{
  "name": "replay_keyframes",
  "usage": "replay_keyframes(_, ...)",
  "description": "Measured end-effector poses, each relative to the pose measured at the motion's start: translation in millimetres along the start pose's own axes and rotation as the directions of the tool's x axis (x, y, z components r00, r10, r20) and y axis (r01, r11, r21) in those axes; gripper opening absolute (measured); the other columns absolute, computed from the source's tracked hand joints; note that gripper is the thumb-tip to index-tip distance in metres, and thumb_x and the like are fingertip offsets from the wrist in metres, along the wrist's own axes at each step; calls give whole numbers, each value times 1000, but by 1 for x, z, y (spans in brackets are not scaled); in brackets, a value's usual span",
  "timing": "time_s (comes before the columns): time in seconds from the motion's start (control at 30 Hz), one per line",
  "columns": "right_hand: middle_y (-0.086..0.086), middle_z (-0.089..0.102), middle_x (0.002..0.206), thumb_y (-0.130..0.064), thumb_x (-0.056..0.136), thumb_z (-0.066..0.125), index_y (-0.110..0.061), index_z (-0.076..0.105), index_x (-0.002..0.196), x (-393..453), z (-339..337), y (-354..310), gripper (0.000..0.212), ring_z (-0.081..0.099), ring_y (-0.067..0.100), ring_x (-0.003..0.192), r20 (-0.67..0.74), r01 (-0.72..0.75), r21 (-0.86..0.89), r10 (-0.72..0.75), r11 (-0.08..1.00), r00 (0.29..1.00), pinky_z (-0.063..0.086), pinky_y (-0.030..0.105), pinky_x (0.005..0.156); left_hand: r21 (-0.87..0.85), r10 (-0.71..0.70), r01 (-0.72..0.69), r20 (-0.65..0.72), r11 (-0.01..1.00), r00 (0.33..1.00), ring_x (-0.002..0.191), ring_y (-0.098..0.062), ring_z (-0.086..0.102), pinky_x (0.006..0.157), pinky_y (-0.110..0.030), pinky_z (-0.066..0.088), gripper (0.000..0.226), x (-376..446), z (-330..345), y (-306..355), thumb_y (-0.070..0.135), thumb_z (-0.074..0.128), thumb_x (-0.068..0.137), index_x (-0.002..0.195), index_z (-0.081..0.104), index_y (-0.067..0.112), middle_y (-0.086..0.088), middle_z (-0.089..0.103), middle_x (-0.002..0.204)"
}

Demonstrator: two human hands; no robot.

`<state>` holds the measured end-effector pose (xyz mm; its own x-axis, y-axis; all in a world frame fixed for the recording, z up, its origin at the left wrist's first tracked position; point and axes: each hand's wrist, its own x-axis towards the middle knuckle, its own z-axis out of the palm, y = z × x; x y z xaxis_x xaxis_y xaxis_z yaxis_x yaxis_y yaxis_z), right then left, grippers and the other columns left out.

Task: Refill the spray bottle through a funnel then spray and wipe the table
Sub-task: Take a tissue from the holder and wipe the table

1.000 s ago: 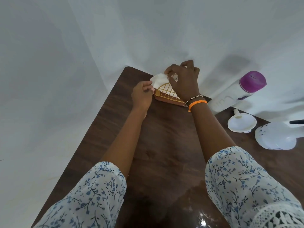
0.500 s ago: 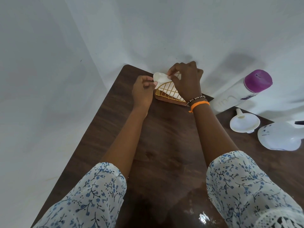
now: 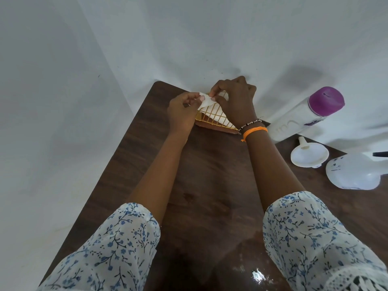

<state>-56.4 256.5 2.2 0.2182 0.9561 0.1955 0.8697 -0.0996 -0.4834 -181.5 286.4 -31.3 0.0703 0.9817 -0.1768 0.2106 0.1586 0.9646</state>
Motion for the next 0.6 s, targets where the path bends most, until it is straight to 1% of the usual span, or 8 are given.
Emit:
replay_keyframes(0.13, -8, 69, 95, -11, 83, 59, -19, 66, 89, 0, -1, 2, 13, 46, 20, 102, 28, 2, 27, -3, 1000, 1000, 17, 30, 80, 8, -43, 43, -14, 999, 999, 95, -11, 61, 77, -22, 51, 22, 0, 5, 5, 21, 66, 85, 104, 69, 13, 2, 67, 100)
replay_keyframes(0.23, -8, 68, 95, -11, 83, 59, -18, 65, 89, -2, -2, 4, 11, 48, 19, 102, 53, -10, 74, 6, 997, 999, 20, 30, 80, -15, -91, 91, -16, 996, 996, 92, -10, 62, 74, -21, 51, 24, 1, 6, 6, 23, 66, 85, 105, 69, 12, 1, 69, 100)
replay_keyframes(0.3, -9, 65, 90, -10, 83, 58, -17, 63, 88, -3, -3, 5, 10, 52, 18, 99, 40, -30, 132, 24, 991, 999, 27, 32, 84, -16, -142, 141, -7, 990, 990, 89, -8, 62, 75, -22, 51, 23, 1, 6, 7, 23, 65, 85, 104, 69, 11, 1, 69, 101)
replay_keyframes(0.37, -11, 61, 83, -8, 81, 57, -14, 61, 86, -5, -5, 8, 8, 57, 15, 90, -32, -27, 211, 35, 977, 999, 39, 37, 87, -4, -196, 196, -3, 981, 981, 86, -7, 61, 85, -31, 52, 18, 1, 6, 7, 25, 63, 86, 97, 70, 12, 5, 69, 95)
replay_keyframes(0.4, -10, 61, 82, -6, 81, 57, -12, 60, 85, -5, -7, 9, 7, 58, 12, 85, -76, -29, 256, 50, 966, 996, 43, 32, 86, 0, -225, 225, 7, 974, 974, 83, -7, 60, 88, -33, 50, 15, 1, 6, 7, 25, 62, 86, 90, 69, 13, 7, 68, 88)
replay_keyframes(0.47, -4, 61, 81, -1, 81, 57, -6, 59, 85, -7, -11, 9, 7, 56, 6, 78, -159, -39, 337, 98, 941, 982, 41, 11, 78, -4, -286, 286, 32, 958, 958, 73, -6, 55, 82, -29, 46, 17, 0, 5, 9, 23, 60, 88, 73, 63, 17, 9, 61, 75)
replay_keyframes(0.5, -5, 61, 80, 0, 81, 56, -4, 59, 85, -7, -14, 9, 7, 55, 2, 75, -198, -39, 371, 120, 928, 973, 39, 5, 75, -6, -305, 306, 38, 952, 952, 69, -6, 52, 76, -27, 43, 21, -1, 5, 9, 22, 59, 88, 68, 60, 18, 8, 59, 72)
replay_keyframes(0.6, -16, 55, 77, 0, 82, 55, -3, 59, 86, -7, -21, 5, 6, 55, -4, 74, -299, -25, 437, 172, 899, 939, 43, 8, 72, -17, -333, 334, 45, 942, 942, 64, -6, 47, 59, -19, 37, 25, -2, 6, 10, 21, 59, 89, 65, 56, 16, 7, 54, 69)
